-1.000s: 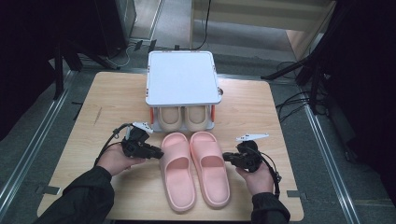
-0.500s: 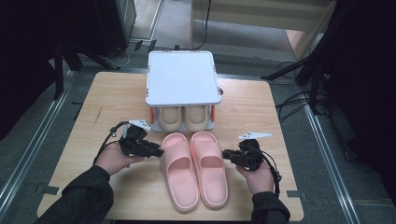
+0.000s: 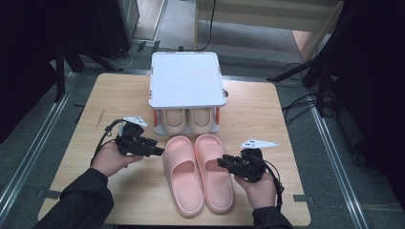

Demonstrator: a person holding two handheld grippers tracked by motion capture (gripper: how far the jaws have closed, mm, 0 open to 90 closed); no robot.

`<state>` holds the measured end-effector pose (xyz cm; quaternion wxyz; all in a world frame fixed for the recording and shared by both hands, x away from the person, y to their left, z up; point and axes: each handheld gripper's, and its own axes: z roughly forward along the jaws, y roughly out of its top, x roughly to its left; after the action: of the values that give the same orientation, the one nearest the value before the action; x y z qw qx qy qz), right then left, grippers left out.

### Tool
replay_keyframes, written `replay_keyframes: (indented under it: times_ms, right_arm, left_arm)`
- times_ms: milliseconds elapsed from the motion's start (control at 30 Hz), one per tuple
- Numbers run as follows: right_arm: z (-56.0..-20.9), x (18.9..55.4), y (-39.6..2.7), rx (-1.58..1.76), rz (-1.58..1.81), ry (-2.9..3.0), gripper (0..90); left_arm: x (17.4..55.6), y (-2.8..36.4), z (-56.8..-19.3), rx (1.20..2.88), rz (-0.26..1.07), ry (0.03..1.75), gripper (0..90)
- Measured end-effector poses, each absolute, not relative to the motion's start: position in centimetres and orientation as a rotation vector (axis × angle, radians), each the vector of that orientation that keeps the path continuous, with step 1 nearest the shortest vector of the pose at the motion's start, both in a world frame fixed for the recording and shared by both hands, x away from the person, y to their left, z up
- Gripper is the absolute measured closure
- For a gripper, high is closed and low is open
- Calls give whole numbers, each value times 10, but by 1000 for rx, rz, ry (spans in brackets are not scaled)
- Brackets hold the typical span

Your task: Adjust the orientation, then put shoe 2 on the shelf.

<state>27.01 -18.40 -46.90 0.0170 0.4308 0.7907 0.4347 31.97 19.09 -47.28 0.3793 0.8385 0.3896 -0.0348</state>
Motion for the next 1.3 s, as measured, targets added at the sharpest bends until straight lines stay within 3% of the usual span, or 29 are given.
replay_keyframes:
  times_ms: [433, 833, 1300]
  right_arm:
    - [-483, 252, -162, 1342, 1367, 2444, 628]
    - [-500, 254, -141, 1343, 1266, 2453, 434]
    - [-511, 264, -112, 1354, 1210, 2407, 345]
  left_arm:
    - [323, 199, -475, 2134, -90, 1017, 449]
    - [322, 203, -478, 2144, -85, 1031, 447]
    - [305, 217, -479, 2118, -65, 1090, 443]
